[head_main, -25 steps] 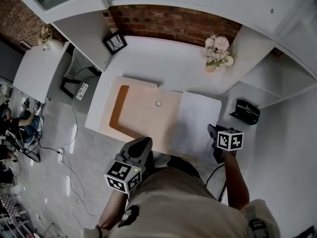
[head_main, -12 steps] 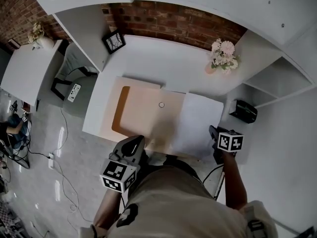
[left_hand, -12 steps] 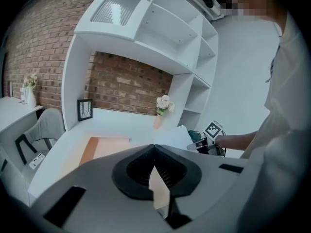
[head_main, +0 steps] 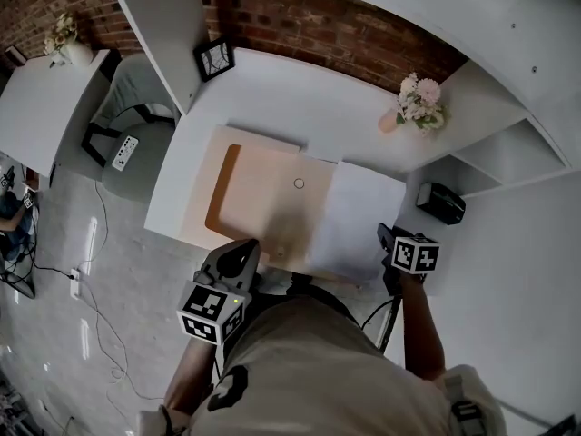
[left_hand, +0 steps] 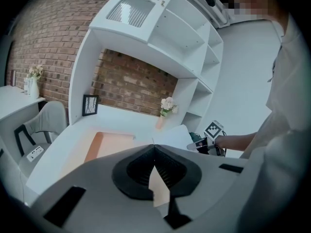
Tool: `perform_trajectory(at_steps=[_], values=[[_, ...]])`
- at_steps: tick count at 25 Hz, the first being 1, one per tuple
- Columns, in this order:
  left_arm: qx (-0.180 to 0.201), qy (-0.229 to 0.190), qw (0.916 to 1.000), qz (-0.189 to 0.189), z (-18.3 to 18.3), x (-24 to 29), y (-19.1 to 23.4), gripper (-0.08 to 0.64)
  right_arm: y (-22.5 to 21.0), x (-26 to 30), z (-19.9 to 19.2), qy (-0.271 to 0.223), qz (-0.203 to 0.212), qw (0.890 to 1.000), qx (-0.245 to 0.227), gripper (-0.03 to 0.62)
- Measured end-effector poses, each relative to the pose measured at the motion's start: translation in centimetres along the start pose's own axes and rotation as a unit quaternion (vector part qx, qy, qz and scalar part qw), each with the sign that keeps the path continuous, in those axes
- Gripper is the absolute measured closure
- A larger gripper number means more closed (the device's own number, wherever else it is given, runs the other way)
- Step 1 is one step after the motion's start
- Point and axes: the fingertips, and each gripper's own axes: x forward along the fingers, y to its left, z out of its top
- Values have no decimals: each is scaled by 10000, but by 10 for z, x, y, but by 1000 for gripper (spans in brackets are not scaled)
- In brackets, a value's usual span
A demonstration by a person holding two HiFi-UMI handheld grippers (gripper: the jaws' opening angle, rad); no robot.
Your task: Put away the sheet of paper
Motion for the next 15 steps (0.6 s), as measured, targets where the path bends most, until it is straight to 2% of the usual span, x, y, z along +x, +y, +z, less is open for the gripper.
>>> perform_trajectory(at_steps=[15], values=[[172,-65,9998,33,13,-3,-3,545,15,10,2,-36,231,9997,26,565]])
